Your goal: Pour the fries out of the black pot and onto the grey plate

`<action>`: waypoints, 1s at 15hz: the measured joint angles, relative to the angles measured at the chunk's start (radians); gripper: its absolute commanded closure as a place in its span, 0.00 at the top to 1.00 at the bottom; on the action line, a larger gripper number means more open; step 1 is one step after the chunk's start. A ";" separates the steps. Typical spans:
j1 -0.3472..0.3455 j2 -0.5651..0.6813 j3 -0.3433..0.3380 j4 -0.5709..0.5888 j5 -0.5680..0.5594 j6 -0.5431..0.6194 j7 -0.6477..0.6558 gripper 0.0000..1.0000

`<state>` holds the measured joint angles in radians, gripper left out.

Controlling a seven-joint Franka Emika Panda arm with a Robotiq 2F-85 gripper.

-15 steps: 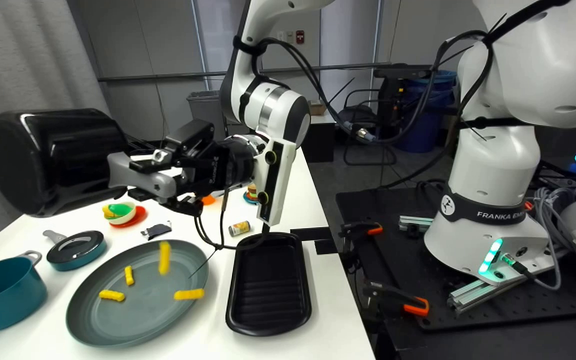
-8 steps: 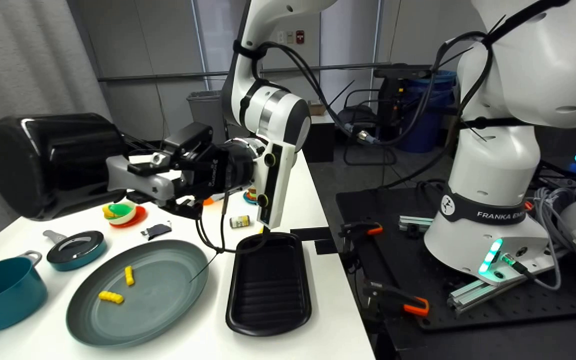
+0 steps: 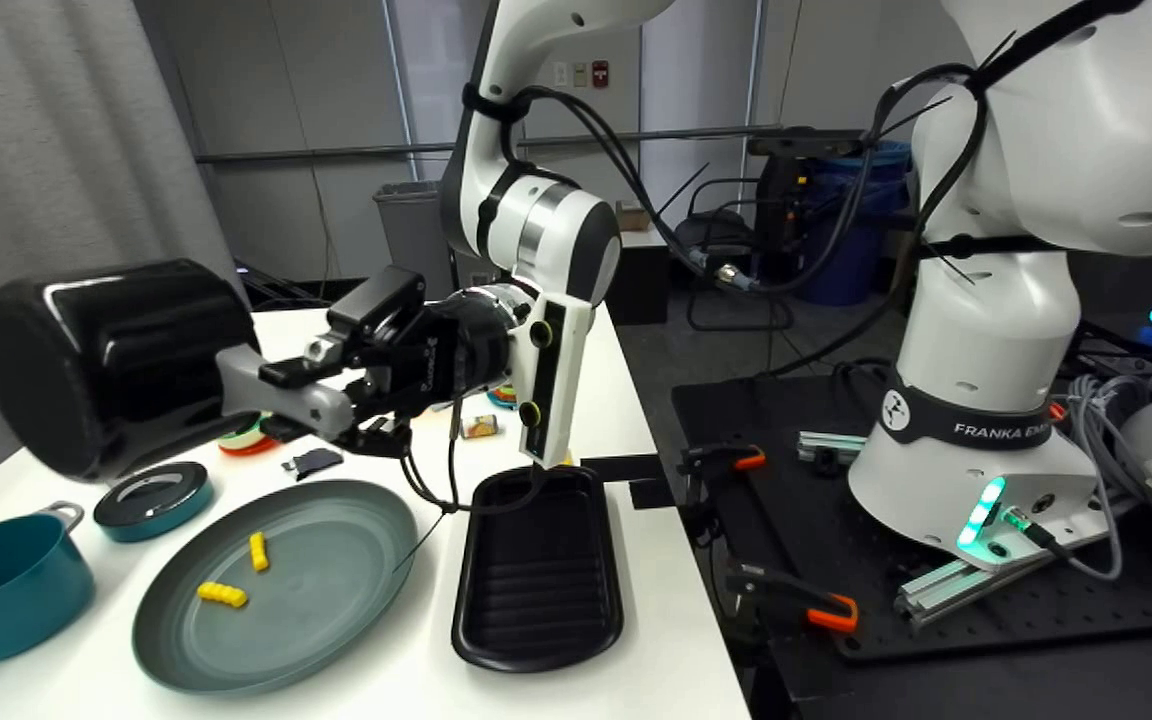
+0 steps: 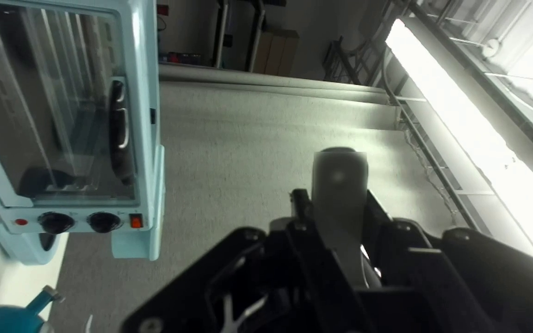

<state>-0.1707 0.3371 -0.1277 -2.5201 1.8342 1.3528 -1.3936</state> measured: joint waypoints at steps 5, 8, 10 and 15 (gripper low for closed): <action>0.082 -0.039 -0.007 0.000 -0.051 0.273 -0.011 0.07; 0.139 -0.079 0.006 0.000 -0.095 0.443 -0.011 0.07; 0.174 -0.109 0.025 0.000 -0.123 0.560 -0.009 0.07; 0.242 -0.178 0.093 0.000 -0.232 0.844 0.014 0.07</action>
<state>0.0715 0.1595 -0.0351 -2.5204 1.6023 2.1965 -1.3796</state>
